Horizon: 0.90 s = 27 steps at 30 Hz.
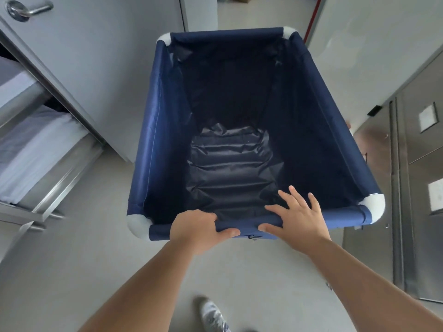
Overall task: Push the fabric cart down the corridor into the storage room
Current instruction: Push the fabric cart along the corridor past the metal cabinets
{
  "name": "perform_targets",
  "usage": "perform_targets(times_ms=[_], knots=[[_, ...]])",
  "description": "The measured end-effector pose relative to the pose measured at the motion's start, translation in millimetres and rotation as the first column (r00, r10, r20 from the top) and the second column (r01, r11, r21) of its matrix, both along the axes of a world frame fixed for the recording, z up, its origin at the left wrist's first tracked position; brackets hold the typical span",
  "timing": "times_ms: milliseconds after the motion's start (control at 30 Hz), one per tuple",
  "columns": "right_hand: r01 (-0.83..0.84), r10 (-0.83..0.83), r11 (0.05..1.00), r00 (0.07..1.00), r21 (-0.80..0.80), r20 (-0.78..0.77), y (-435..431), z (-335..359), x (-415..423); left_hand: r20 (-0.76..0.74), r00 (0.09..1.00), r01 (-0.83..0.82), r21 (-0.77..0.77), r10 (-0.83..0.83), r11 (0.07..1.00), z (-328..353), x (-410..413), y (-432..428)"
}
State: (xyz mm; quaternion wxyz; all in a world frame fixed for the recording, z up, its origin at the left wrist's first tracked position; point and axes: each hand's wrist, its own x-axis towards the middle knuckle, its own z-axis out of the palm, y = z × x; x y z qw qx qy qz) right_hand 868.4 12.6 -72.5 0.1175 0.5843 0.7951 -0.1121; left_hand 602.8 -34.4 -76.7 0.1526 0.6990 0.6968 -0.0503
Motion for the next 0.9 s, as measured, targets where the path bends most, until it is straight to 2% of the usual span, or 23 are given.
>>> perform_targets(times_ms=[400,567,900], knots=[[-0.083,0.085,0.995,0.996,-0.052,0.034,80.2,5.4,42.9,0.036,0.995,-0.095,-0.005,0.095,0.995,3.4,50.8,57.5],[-0.141,0.141,0.986,0.99,-0.092,-0.011,123.7,8.3,69.0,0.013,0.991,-0.135,-0.007,0.136,0.991,4.9,81.6,86.8],[-0.205,0.202,0.978,0.976,-0.033,-0.077,196.2,7.2,93.5,-0.074,0.981,-0.174,0.043,0.177,0.984,-0.4,112.3,143.7]])
